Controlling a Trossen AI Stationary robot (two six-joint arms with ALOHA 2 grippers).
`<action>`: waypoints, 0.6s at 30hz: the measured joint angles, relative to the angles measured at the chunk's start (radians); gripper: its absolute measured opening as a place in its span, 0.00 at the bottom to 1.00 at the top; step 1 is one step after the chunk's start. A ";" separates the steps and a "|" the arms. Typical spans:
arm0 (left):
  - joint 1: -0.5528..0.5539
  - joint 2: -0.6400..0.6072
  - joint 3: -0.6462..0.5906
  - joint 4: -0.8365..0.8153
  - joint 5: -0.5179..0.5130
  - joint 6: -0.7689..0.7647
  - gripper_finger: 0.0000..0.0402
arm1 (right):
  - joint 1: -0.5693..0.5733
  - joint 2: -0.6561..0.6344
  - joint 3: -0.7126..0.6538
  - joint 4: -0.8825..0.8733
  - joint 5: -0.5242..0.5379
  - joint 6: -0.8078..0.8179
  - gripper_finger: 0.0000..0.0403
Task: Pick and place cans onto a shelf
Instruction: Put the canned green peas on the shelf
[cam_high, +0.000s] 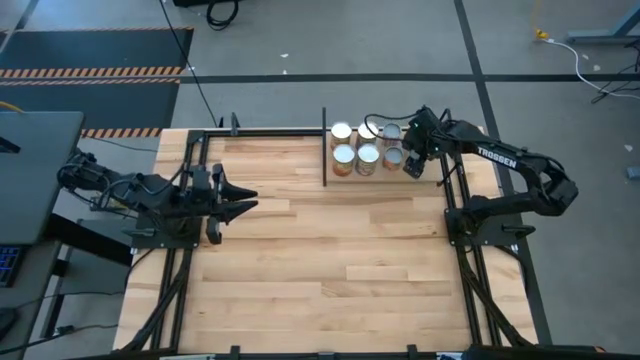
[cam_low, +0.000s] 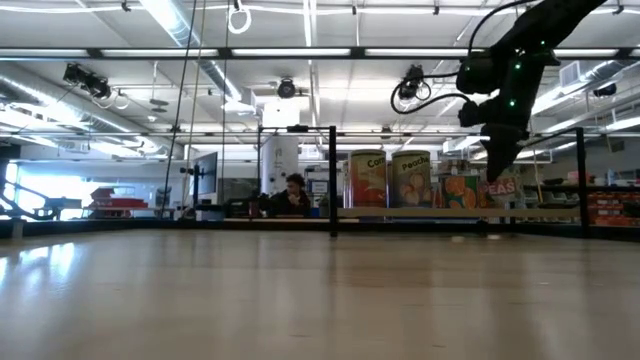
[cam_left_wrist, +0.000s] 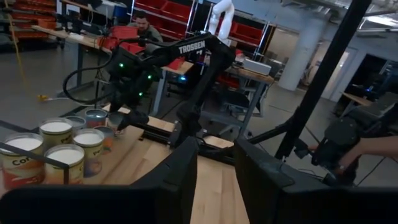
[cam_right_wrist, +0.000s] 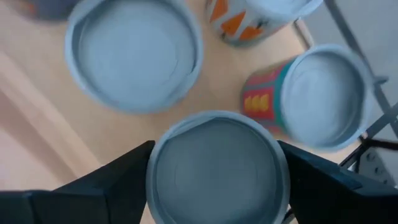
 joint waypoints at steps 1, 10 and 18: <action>0.000 -0.001 0.000 0.001 0.000 0.000 0.27 | -0.001 0.000 0.000 0.018 0.000 0.000 0.81; 0.000 -0.001 0.000 0.000 0.056 0.003 0.20 | -0.001 0.000 0.000 0.016 -0.007 0.024 0.83; 0.000 -0.001 0.000 0.000 0.074 0.003 0.18 | 0.000 -0.005 0.000 -0.059 0.049 0.038 0.81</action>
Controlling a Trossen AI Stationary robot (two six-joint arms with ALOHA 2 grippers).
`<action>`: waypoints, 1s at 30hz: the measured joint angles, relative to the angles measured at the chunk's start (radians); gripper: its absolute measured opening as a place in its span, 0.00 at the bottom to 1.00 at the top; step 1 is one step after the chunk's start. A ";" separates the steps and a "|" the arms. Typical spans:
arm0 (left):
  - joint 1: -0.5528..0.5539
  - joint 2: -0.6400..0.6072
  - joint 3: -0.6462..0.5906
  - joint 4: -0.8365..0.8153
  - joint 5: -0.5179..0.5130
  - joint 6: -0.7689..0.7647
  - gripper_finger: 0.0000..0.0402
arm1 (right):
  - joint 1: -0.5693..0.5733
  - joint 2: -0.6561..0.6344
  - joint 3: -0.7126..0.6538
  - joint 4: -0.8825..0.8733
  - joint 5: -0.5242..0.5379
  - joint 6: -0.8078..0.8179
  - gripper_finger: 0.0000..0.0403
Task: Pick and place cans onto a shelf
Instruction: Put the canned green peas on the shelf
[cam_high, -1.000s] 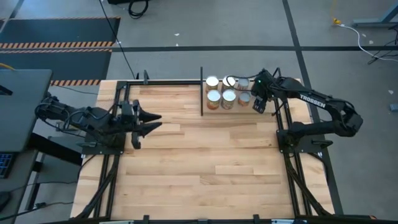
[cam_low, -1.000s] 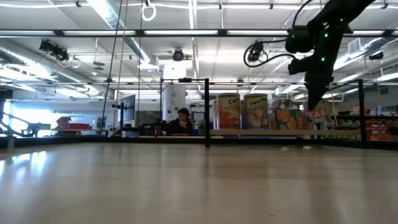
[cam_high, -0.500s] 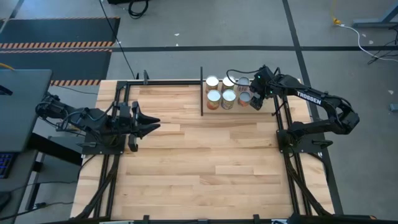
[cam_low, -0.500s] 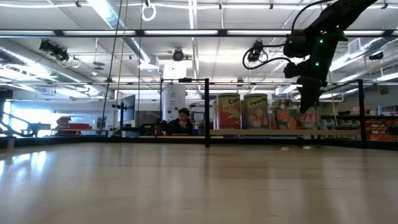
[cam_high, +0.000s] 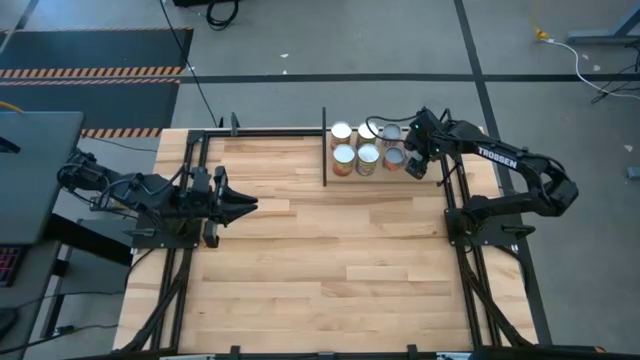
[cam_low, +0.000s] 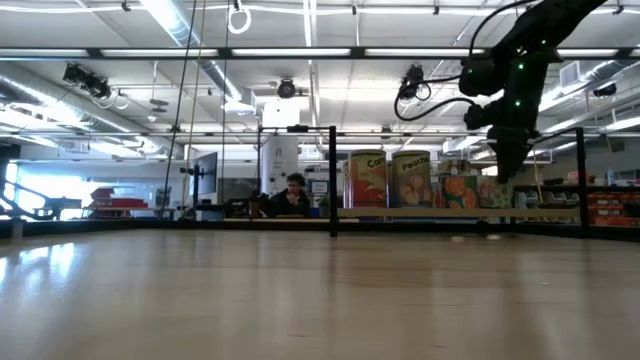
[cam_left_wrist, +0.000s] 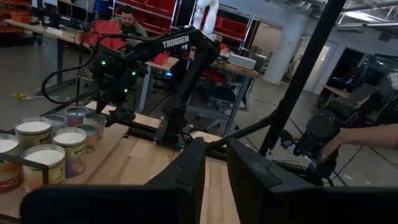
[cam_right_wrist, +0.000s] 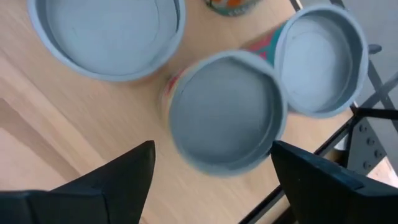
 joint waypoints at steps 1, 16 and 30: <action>0.000 0.000 0.000 0.000 0.000 0.000 0.18 | 0.000 -0.002 0.000 -0.006 0.003 0.005 0.81; 0.000 0.000 0.000 0.001 0.045 -0.012 0.18 | -0.005 -0.079 0.081 0.024 0.028 0.092 0.74; 0.002 0.000 0.000 0.002 0.030 0.002 0.18 | -0.035 0.011 -0.008 0.044 -0.051 0.174 0.10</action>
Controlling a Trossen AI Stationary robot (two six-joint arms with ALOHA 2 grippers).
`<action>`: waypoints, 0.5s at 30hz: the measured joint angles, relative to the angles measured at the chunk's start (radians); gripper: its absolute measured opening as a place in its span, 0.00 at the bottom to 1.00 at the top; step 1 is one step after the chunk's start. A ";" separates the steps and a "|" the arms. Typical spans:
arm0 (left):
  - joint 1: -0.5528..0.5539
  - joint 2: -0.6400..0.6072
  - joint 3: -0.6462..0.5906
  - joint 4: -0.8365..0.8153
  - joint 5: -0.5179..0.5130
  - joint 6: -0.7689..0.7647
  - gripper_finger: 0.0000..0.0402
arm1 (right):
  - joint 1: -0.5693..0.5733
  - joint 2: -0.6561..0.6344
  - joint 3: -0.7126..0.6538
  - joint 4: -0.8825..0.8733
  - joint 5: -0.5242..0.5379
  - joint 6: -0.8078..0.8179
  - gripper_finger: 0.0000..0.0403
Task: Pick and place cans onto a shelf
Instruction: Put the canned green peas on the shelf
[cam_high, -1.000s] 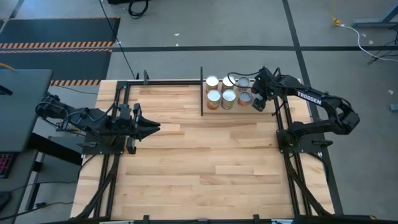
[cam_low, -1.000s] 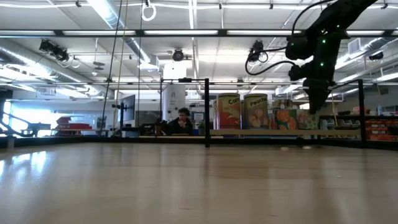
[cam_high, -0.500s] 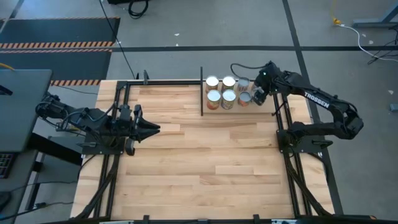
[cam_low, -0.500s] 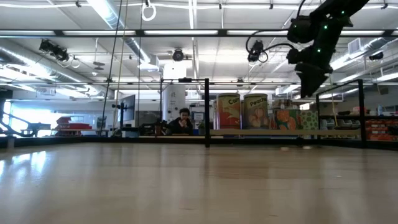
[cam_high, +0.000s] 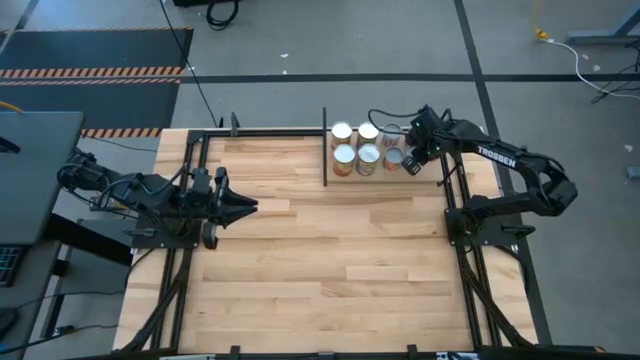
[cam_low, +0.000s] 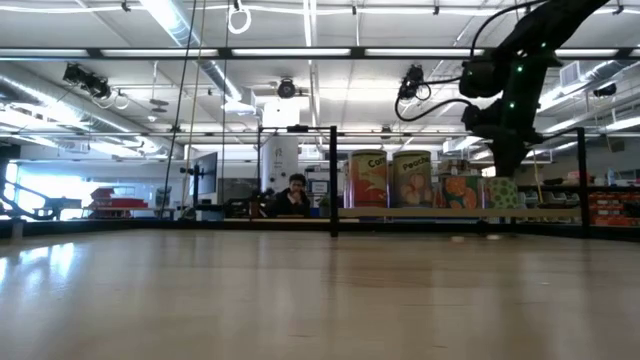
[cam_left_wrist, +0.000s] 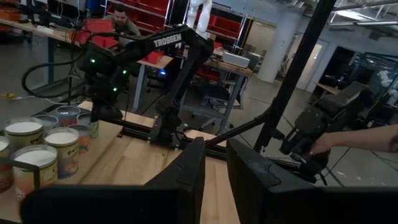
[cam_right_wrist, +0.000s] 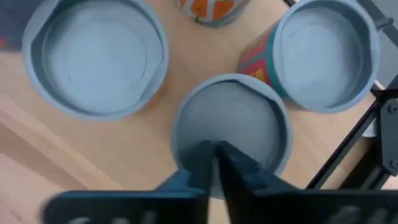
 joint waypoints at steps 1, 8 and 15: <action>0.000 0.000 0.000 0.000 0.000 0.000 0.18 | 0.000 -0.004 0.000 -0.013 0.000 -0.002 0.05; 0.000 -0.006 0.000 0.001 0.000 0.022 0.18 | 0.000 -0.018 -0.002 -0.046 -0.003 0.004 0.08; 0.000 -0.007 0.000 0.011 -0.012 0.026 0.18 | 0.000 -0.018 -0.002 -0.065 -0.005 0.008 0.02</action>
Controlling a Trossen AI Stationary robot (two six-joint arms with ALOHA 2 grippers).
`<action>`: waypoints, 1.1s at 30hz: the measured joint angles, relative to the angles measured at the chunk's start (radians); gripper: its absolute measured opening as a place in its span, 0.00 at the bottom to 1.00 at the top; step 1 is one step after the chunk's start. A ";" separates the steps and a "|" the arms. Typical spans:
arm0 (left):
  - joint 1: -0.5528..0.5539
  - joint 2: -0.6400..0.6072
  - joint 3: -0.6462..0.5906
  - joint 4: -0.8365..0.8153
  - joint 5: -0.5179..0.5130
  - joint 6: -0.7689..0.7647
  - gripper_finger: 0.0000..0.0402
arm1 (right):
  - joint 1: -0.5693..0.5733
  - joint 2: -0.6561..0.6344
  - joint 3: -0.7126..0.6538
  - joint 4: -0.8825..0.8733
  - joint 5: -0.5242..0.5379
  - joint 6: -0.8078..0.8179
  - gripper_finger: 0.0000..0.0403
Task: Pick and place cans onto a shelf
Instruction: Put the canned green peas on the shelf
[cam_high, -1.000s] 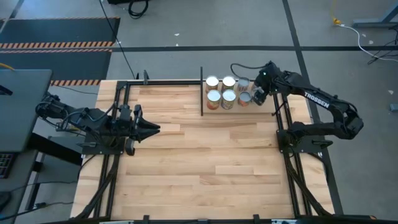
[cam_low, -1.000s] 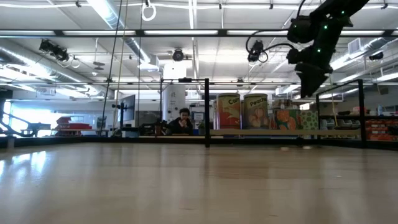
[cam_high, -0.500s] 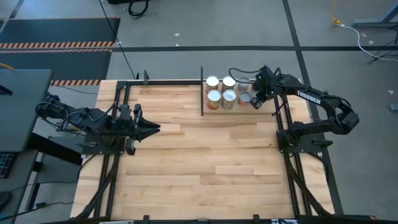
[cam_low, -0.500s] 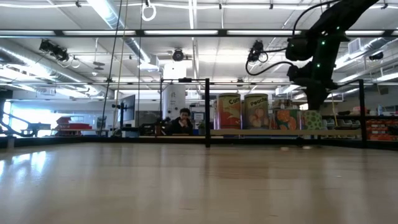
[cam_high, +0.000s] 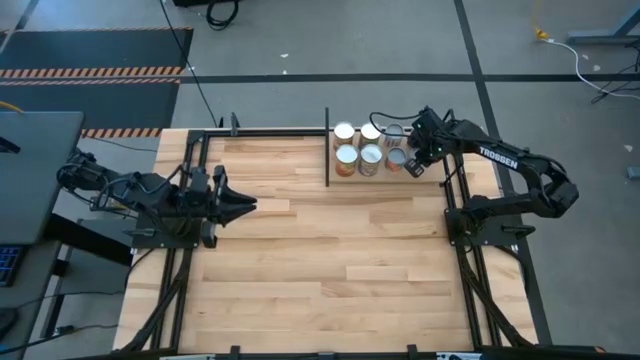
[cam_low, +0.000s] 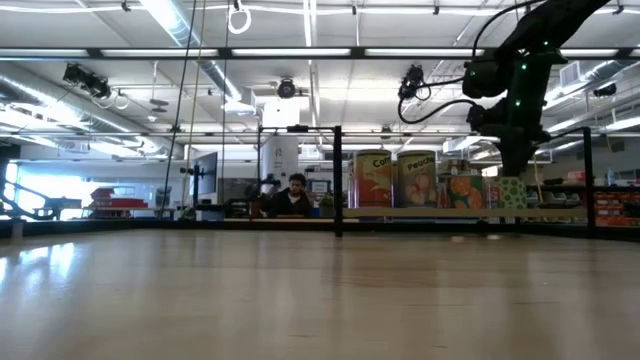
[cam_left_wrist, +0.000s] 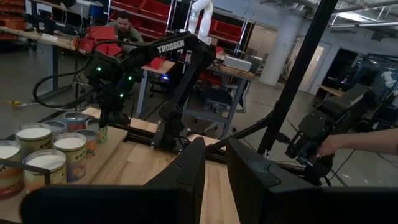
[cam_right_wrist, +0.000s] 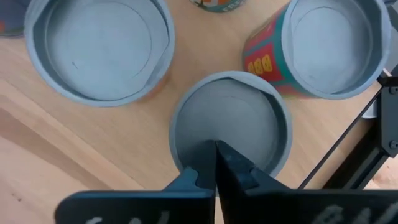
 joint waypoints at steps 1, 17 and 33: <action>0.000 -0.001 0.000 0.000 -0.003 0.001 0.18 | 0.000 0.000 0.002 -0.003 -0.001 0.000 0.01; 0.000 -0.006 0.000 -0.001 -0.027 0.012 0.18 | 0.022 0.004 0.048 -0.090 0.004 -0.210 0.01; 0.008 -0.006 0.000 0.021 -0.041 0.053 0.18 | 0.022 0.003 0.032 -0.118 -0.001 -0.191 0.01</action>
